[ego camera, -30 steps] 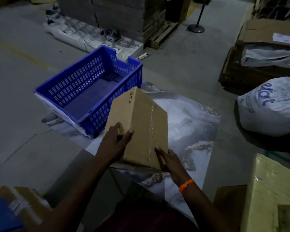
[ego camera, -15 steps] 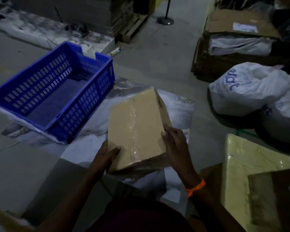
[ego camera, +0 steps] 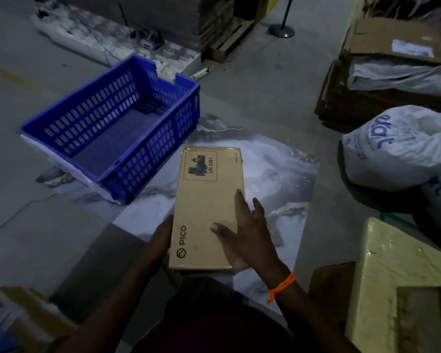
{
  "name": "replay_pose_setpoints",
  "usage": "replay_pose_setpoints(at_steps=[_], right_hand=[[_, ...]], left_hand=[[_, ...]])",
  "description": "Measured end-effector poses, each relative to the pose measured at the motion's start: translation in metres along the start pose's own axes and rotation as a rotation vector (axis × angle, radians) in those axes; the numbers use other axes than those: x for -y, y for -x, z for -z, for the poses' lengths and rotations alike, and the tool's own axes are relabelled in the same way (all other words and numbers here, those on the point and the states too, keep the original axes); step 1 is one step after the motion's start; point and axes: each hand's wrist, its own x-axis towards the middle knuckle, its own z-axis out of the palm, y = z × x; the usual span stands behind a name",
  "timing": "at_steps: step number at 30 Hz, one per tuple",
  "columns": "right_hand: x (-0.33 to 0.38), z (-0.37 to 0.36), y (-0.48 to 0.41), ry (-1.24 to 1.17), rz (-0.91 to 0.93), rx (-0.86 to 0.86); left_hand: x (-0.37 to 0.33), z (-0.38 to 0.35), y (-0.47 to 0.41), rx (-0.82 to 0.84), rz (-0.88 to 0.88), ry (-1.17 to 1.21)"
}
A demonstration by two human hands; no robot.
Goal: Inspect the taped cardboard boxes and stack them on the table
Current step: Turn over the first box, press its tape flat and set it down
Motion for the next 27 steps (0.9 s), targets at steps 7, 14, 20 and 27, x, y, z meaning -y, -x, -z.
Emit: replay_pose_setpoints(at_steps=[7,14,20,27], right_hand=[[-0.014,-0.015,-0.009,-0.301,0.050,-0.086],[-0.012,-0.018,-0.007,-0.297,0.020,-0.114],[0.010,-0.004,-0.029,0.134,0.301,-0.282],[0.035,0.001,-0.094,0.471,0.372,-0.169]], left_hand=[[-0.019,0.010,0.009,0.035,-0.181,-0.047],[-0.013,0.007,0.008,0.007,-0.253,-0.102],[-0.037,-0.002,-0.008,-0.219,-0.731,-0.816],[-0.071,-0.017,-0.062,-0.108,-0.691,-1.268]])
